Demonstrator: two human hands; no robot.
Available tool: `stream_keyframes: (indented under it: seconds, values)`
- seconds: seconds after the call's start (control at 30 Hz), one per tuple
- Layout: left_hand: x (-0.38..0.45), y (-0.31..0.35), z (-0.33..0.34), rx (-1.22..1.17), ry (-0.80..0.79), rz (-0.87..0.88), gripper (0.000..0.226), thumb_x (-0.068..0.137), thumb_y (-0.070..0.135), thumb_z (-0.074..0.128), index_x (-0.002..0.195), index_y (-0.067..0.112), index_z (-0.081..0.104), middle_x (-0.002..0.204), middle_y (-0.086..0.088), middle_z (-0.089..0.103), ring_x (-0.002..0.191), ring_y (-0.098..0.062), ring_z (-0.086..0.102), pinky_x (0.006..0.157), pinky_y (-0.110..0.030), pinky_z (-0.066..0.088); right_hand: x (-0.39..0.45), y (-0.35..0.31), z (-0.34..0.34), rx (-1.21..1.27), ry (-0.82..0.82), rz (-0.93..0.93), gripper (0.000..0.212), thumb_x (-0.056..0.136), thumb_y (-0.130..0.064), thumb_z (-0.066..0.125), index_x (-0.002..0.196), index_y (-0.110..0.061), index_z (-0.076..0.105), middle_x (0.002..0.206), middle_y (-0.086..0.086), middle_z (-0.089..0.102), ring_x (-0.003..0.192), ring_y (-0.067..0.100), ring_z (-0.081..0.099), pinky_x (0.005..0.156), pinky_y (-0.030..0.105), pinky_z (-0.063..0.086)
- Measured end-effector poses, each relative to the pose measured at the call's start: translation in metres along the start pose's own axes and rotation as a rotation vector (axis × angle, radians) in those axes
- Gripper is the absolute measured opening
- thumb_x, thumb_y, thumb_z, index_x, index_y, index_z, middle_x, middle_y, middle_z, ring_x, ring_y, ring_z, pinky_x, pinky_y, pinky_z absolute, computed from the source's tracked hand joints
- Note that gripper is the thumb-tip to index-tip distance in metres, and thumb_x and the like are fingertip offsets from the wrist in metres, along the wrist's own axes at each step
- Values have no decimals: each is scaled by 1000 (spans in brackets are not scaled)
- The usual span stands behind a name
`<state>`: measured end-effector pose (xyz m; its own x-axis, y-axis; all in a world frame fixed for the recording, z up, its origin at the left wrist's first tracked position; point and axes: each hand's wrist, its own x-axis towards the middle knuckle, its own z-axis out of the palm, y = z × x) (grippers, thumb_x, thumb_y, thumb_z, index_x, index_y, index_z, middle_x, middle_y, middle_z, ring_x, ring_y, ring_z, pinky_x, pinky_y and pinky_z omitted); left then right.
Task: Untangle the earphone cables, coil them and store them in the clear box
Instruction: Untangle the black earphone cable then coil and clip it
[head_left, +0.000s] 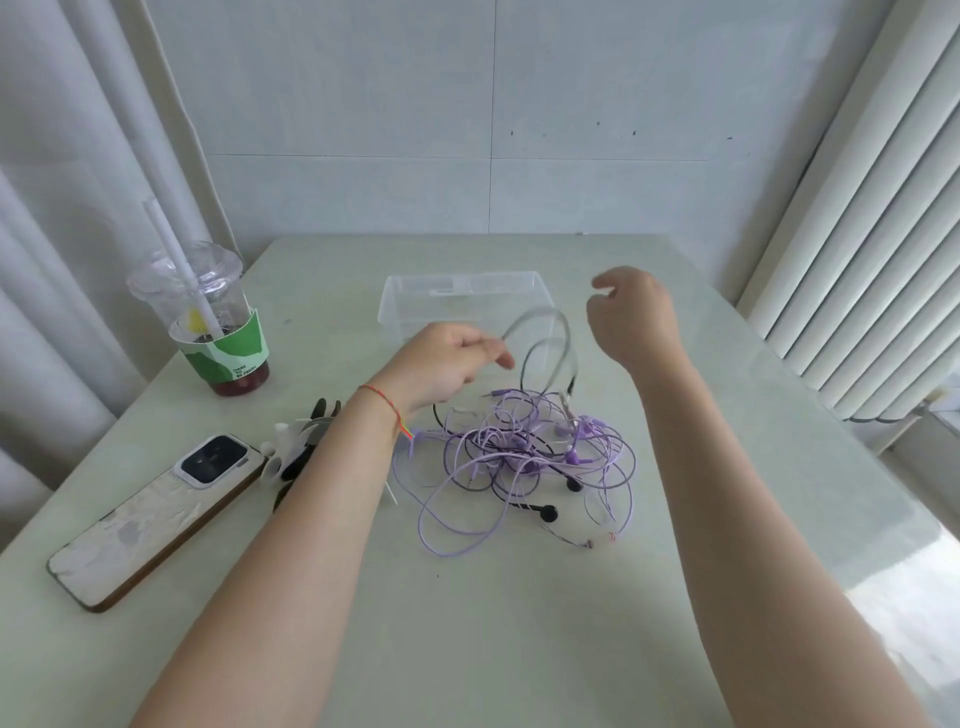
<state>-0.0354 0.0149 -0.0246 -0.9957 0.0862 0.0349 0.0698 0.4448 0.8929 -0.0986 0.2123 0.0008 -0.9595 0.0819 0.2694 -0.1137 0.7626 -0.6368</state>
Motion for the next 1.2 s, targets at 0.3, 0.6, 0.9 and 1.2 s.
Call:
stream_keyframes:
  seconds: [0.3, 0.6, 0.9, 1.2]
  values:
    - [-2, 7, 6, -95, 22, -65, 42, 92, 43, 59, 63, 13, 59, 48, 4, 36, 41, -12, 28, 42, -22, 22, -31, -34, 1, 38, -653, -366, 22, 84, -6, 55, 95, -17, 70, 86, -5, 69, 56, 14, 63, 62, 30, 56]
    - [1, -9, -4, -232, -58, -32, 6, 87, 7, 64, 82, 7, 67, 66, -5, 66, 63, -13, 63, 70, -20, 51, -16, -31, -9, 705, -109, -210, 18, 90, -11, 60, 90, -20, 76, 72, 1, 61, 59, 10, 48, 56, 22, 41]
    - [-1, 13, -14, -713, 263, 265, 5, 75, 19, 77, 70, 17, 78, 76, 1, 73, 77, -15, 62, 75, -23, 48, 0, -6, -3, 148, -218, -25, 30, 87, -26, 67, 87, 5, 70, 64, 11, 49, 57, 22, 41, 60, 29, 39]
    - [6, -3, 2, -17, 186, 59, 12, 92, 16, 63, 80, 17, 65, 51, 3, 63, 46, -14, 56, 59, -26, 48, -17, -24, -13, -30, -426, -240, 52, 83, -1, 52, 133, -14, 56, 128, 0, 55, 56, 12, 58, 60, 22, 49]
